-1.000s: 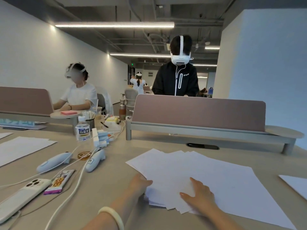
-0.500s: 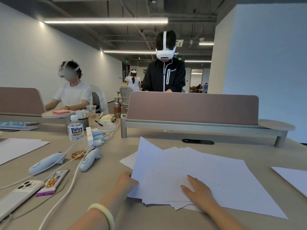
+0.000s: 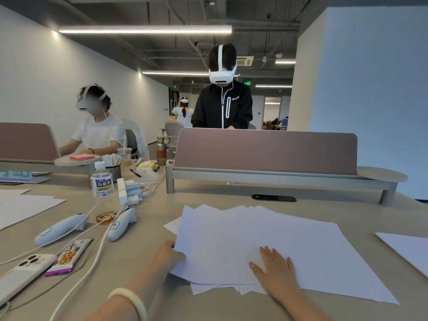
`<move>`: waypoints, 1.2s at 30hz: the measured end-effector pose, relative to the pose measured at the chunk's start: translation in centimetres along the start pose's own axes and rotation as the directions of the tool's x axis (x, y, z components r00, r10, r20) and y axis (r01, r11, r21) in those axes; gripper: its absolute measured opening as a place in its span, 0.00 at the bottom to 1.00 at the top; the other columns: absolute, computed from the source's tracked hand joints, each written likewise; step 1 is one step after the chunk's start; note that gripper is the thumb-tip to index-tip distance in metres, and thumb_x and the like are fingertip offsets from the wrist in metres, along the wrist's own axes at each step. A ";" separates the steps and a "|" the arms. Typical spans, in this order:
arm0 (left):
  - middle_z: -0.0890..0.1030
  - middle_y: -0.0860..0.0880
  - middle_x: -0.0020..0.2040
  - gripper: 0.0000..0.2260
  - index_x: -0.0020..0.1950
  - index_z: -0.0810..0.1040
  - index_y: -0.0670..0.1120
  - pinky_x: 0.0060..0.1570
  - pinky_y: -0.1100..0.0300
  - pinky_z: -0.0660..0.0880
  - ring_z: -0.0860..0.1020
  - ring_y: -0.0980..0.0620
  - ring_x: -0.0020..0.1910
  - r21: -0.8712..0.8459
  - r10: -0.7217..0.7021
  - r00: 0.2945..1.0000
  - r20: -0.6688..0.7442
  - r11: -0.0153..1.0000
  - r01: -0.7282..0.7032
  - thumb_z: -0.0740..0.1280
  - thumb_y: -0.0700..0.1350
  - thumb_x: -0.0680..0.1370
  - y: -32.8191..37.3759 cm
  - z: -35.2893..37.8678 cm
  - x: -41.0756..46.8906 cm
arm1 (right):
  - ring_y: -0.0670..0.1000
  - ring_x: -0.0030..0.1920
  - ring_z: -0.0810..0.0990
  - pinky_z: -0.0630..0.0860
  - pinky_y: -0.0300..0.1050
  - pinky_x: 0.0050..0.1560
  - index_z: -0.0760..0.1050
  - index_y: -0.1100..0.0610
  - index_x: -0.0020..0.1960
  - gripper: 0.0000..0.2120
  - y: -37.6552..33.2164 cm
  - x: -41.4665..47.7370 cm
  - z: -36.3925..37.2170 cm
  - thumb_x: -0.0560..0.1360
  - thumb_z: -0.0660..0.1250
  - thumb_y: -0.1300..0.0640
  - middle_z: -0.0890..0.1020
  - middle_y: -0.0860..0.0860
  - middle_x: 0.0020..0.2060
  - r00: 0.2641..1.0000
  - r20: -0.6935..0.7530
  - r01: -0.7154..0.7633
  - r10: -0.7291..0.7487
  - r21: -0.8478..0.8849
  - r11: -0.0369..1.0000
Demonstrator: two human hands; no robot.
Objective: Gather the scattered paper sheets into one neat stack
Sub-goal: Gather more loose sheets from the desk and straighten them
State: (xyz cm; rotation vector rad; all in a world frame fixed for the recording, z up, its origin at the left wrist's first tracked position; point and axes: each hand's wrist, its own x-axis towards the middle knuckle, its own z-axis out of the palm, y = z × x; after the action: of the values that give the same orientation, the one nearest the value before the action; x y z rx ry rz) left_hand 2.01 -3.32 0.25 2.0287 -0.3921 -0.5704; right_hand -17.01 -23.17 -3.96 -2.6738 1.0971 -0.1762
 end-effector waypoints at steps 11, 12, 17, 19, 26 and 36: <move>0.65 0.38 0.71 0.38 0.74 0.56 0.37 0.58 0.55 0.68 0.66 0.39 0.69 -0.099 -0.077 0.996 -0.038 0.992 0.073 0.72 0.35 0.69 0.0 -0.4 -0.2 | 0.44 0.77 0.46 0.37 0.56 0.75 0.45 0.45 0.77 0.25 -0.4 -0.8 -0.7 0.81 0.46 0.45 0.52 0.43 0.77 0.997 0.046 0.060 -0.062 0.036 0.998; 0.63 0.39 0.72 0.36 0.75 0.54 0.38 0.57 0.54 0.67 0.66 0.40 0.69 -0.059 -0.071 0.996 -0.060 0.996 0.067 0.70 0.35 0.72 -0.1 -0.4 -0.2 | 0.44 0.77 0.46 0.37 0.56 0.75 0.45 0.45 0.77 0.25 -0.4 -0.8 -0.7 0.81 0.46 0.46 0.52 0.42 0.77 0.998 0.036 0.057 -0.059 0.049 0.997; 0.75 0.41 0.60 0.20 0.65 0.70 0.37 0.49 0.56 0.67 0.70 0.46 0.51 -0.131 -0.010 0.994 -0.105 0.991 -0.004 0.65 0.32 0.74 -1.1 -0.9 -0.3 | 0.45 0.76 0.53 0.45 0.49 0.76 0.51 0.48 0.76 0.24 -0.1 -0.4 -0.6 0.81 0.48 0.47 0.56 0.44 0.76 0.998 -0.063 -0.010 0.021 0.169 0.986; 0.75 0.41 0.55 0.17 0.63 0.71 0.37 0.45 0.58 0.66 0.71 0.46 0.50 -0.244 -0.011 0.990 -0.143 0.969 -0.024 0.63 0.30 0.74 -1.6 -1.2 -0.5 | 0.46 0.74 0.59 0.50 0.46 0.75 0.59 0.50 0.74 0.23 0.3 0.1 -0.2 0.81 0.52 0.47 0.61 0.45 0.75 0.992 -0.112 -0.023 0.053 0.247 0.969; 0.78 0.42 0.48 0.17 0.52 0.72 0.41 0.45 0.54 0.74 0.76 0.43 0.46 -0.457 0.034 0.983 -0.179 0.882 -0.114 0.68 0.37 0.65 -0.6 -2.0 -1.9 | 0.57 0.51 0.78 0.71 0.49 0.56 0.79 0.53 0.42 0.06 -0.1 -0.5 -1.4 0.76 0.66 0.56 0.81 0.56 0.48 0.935 -0.293 0.068 0.201 0.703 0.708; 0.79 0.43 0.55 0.13 0.57 0.72 0.45 0.46 0.54 0.75 0.78 0.45 0.51 -0.403 0.133 0.986 -0.096 0.901 -0.161 0.66 0.34 0.75 -0.5 -0.8 -2.1 | 0.60 0.41 0.81 0.79 0.56 0.50 0.74 0.63 0.46 0.12 -2.6 1.0 -3.3 0.79 0.59 0.55 0.81 0.58 0.38 0.977 0.071 -0.147 0.199 0.905 0.398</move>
State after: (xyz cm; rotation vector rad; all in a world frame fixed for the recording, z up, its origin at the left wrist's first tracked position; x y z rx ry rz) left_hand 0.68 -1.51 0.68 1.5936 -0.3490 -0.4463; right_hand -15.24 -22.65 -0.11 -1.5330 0.8826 -0.6106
